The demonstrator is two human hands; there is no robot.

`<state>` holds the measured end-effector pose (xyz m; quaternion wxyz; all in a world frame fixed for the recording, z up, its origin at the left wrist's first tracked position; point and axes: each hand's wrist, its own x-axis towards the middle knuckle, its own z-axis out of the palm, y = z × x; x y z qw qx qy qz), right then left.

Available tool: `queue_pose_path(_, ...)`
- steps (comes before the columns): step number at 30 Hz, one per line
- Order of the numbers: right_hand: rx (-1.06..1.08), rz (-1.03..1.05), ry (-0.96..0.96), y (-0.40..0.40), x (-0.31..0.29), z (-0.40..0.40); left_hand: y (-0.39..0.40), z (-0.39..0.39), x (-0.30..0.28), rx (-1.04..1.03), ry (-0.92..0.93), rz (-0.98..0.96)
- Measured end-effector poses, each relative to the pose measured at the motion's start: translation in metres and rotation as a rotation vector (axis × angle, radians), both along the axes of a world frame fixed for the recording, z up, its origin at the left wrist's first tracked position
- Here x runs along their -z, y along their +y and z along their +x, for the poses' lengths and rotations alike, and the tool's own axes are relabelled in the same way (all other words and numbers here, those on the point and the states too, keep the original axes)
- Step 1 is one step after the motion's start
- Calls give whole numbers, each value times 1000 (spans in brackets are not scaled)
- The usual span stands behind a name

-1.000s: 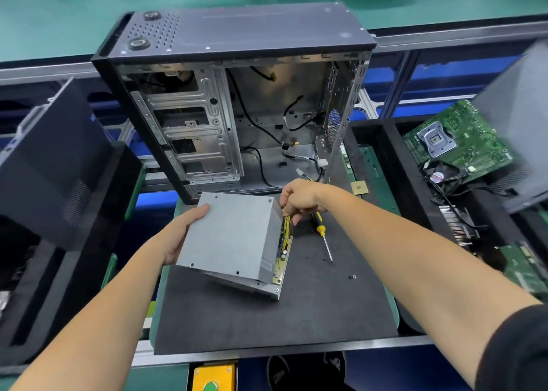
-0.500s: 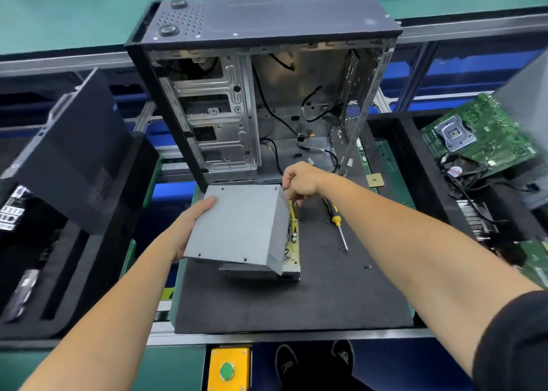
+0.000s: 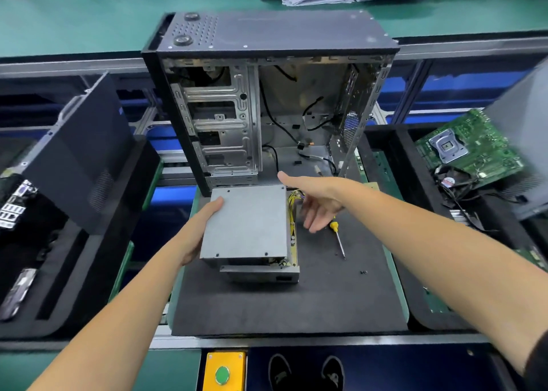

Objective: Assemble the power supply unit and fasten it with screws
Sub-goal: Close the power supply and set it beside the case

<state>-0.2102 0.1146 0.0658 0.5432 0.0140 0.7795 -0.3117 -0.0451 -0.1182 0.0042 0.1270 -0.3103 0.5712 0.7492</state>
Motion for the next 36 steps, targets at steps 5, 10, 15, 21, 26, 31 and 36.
queue_pose_path(5,-117,-146,-219,1,-3,3,-3,-4,-5,27,-18,-16)
queue_pose_path(10,-163,-185,-201,-2,5,15,-4,-5,-8,53,-8,-16)
queue_pose_path(15,-130,-208,-193,6,7,10,-6,-4,-6,163,10,-63)
queue_pose_path(21,-123,-174,-268,18,23,14,0,-1,-3,272,-24,-140)
queue_pose_path(26,-80,-140,-294,19,40,24,4,12,12,284,-58,-182)
queue_pose_path(31,-5,-161,-289,18,53,28,5,12,15,244,-67,-217)
queue_pose_path(36,39,-186,-302,19,55,24,6,4,14,257,-70,-233)
